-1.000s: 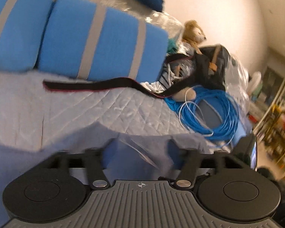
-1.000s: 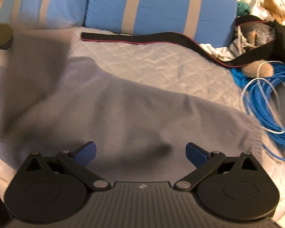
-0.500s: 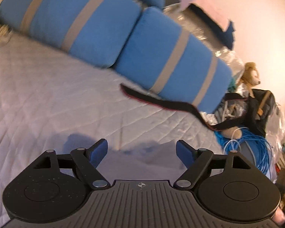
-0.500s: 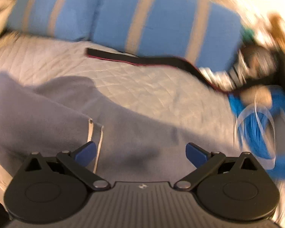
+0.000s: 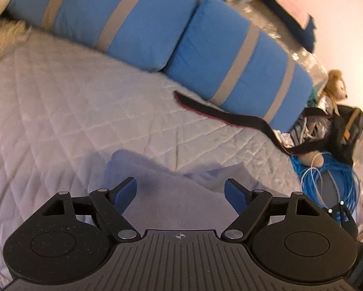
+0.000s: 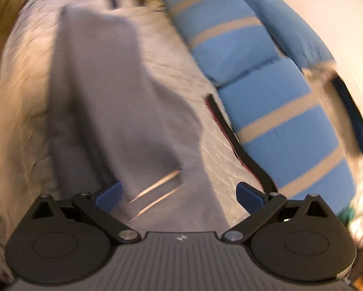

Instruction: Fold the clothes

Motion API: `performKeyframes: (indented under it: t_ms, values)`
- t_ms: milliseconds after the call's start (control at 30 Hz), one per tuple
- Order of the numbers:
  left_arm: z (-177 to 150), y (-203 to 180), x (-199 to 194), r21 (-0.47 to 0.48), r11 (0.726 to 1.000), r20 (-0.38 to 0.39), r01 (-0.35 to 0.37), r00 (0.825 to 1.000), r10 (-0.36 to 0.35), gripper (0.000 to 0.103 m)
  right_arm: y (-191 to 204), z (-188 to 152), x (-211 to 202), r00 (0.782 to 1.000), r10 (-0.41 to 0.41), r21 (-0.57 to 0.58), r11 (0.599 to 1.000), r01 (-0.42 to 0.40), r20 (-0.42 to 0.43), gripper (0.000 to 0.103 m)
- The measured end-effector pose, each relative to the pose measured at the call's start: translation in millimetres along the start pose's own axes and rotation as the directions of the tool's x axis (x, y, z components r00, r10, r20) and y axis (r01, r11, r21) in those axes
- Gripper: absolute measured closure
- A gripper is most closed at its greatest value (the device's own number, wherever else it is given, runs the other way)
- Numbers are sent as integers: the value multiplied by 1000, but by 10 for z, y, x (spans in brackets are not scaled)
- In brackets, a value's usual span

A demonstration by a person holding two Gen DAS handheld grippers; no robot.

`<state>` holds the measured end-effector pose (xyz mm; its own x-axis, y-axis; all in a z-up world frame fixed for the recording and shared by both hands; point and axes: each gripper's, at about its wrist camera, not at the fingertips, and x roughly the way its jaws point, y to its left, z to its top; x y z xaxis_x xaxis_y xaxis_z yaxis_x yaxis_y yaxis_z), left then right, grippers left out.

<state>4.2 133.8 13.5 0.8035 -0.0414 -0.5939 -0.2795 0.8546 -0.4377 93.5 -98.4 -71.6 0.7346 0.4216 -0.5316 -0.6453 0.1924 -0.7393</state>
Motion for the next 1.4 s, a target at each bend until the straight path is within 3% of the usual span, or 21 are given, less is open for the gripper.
performKeyframes:
  t_ms: [167, 333, 667, 767, 833, 900, 933, 967, 1033, 1167, 1400]
  values:
    - [-24, -148, -5, 61, 997, -11, 55, 998, -54, 24, 316, -19, 78, 996, -95, -231, 969, 91, -4, 1]
    - [-71, -163, 15, 79, 996, -28, 45, 999, -43, 24, 325, -1, 69, 997, -72, -252, 965, 74, 19, 4]
    - [-54, 3, 82, -69, 995, -75, 74, 994, -79, 24, 589, 101, 106, 984, -152, -367, 913, 177, 96, 6]
    - [-29, 38, 104, -111, 988, -86, 103, 990, -113, 24, 647, 105, 163, 984, -162, -400, 899, 178, 72, 23]
    - [-32, 18, 109, -89, 992, -84, 95, 991, -102, 24, 634, 112, 184, 989, -143, -388, 910, 148, 42, 33]
    - [-38, -6, 113, -65, 995, -81, 78, 993, -83, 24, 618, 121, 211, 993, -119, -379, 918, 113, 8, 59]
    - [-39, -14, 115, -58, 996, -79, 72, 994, -76, 24, 612, 124, 227, 994, -104, -377, 922, 90, -15, 67]
    - [-37, -20, 114, -56, 996, -77, 67, 994, -71, 24, 609, 124, 225, 995, -97, -378, 922, 81, -24, 84]
    - [-21, -17, 101, -69, 995, -69, 68, 995, -73, 24, 607, 123, 200, 995, -93, -384, 920, 77, -25, 83]
    - [60, 4, 58, -64, 997, -35, 45, 998, -48, 24, 500, 136, 103, 992, -122, -357, 927, 112, -6, 98]
    - [261, 265, -22, -87, 996, -5, -9, 1000, 9, 24, 470, 73, -8, 994, -102, -345, 935, 79, -48, 99]
